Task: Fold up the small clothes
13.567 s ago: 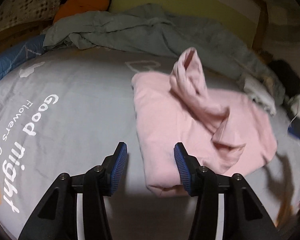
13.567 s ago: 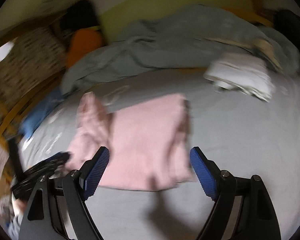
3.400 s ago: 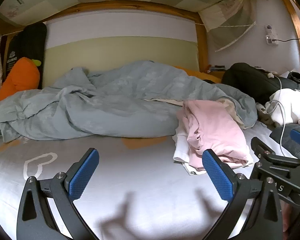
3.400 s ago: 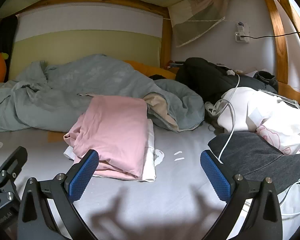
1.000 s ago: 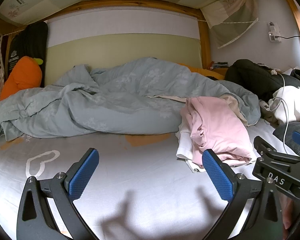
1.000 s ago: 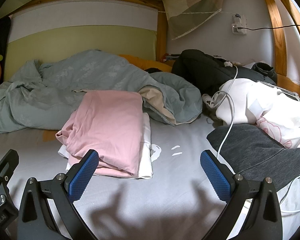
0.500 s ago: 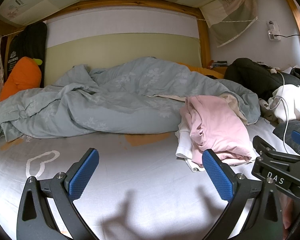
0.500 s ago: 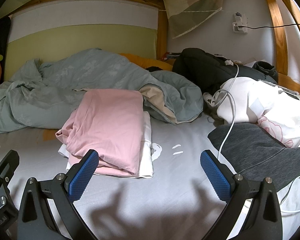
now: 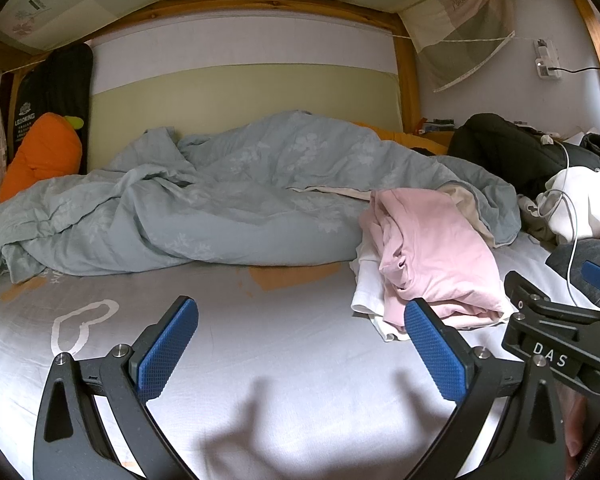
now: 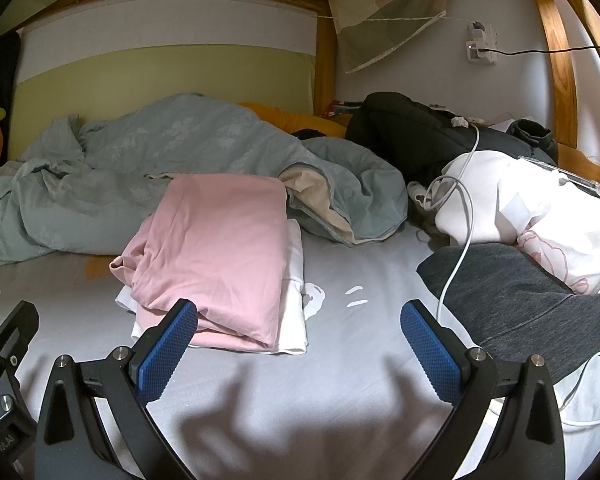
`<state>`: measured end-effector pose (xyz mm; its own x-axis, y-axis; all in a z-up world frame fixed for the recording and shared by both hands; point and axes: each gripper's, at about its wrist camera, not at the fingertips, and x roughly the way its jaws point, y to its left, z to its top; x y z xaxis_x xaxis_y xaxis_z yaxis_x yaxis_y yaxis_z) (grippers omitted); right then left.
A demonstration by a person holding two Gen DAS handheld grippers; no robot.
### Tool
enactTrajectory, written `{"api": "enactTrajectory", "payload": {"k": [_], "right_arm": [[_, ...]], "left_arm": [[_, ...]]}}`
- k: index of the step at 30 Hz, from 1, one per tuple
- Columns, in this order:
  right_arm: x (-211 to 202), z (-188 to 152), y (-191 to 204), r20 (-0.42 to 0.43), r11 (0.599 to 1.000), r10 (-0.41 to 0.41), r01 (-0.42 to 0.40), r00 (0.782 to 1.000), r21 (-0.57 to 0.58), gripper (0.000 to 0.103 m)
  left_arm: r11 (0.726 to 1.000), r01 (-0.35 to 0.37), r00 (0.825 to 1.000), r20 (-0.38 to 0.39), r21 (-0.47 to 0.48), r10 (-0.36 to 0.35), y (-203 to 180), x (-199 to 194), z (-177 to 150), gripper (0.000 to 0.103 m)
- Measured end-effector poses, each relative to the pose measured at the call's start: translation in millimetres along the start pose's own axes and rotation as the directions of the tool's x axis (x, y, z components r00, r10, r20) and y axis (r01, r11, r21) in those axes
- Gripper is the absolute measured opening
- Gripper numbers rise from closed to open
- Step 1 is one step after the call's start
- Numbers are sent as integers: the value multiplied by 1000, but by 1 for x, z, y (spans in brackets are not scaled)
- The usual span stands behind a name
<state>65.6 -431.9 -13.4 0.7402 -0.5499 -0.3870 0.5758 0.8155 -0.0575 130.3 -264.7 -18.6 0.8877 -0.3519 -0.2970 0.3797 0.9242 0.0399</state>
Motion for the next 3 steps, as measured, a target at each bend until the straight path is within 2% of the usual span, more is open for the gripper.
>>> {"api": "enactTrajectory", "payload": {"k": [3], "right_arm": [[0,0,0,-1,1000,0,0,1000,0,102]], "left_arm": [[1000,0,1000,-1,0,0,0,0,0,103]]}}
